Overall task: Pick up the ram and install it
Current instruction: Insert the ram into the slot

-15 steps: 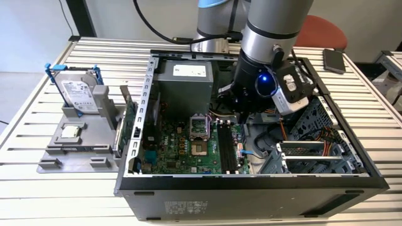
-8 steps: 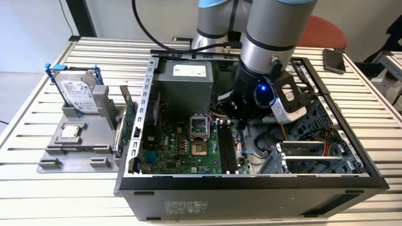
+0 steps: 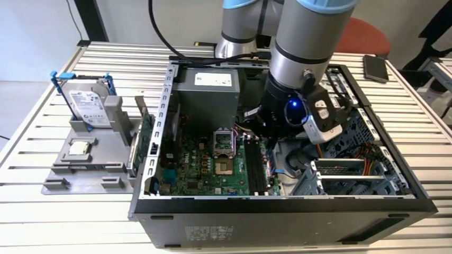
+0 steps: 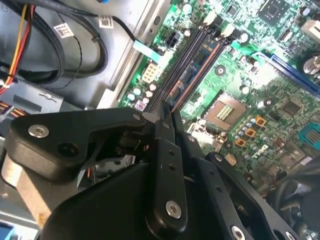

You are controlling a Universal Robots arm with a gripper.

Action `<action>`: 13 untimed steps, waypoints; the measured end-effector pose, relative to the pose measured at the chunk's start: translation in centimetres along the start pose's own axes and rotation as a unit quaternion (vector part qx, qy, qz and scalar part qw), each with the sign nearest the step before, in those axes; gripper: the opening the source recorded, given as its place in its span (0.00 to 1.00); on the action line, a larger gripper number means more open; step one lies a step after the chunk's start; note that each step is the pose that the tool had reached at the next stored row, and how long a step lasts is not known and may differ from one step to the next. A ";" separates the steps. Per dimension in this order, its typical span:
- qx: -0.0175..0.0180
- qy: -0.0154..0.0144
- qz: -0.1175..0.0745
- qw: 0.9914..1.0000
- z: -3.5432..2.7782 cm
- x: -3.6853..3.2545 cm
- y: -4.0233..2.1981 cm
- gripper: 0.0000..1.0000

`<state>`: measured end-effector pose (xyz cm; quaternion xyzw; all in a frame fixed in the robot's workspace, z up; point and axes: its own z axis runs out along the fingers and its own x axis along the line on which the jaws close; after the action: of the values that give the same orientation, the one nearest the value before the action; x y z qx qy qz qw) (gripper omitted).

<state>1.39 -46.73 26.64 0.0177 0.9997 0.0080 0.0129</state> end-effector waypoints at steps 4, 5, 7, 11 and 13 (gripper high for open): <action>0.000 0.000 -0.002 1.000 0.74 0.02 -0.05 0.00; 0.000 0.000 -0.002 1.000 0.92 0.02 -0.06 0.00; 0.000 0.000 -0.003 1.000 1.28 0.03 -0.07 0.00; 0.000 0.000 -0.005 1.000 2.02 0.05 -0.09 0.00; 0.000 0.000 -0.005 1.000 2.38 0.06 -0.14 0.00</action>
<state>1.39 -46.83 24.25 0.0123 0.9998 0.0074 0.0128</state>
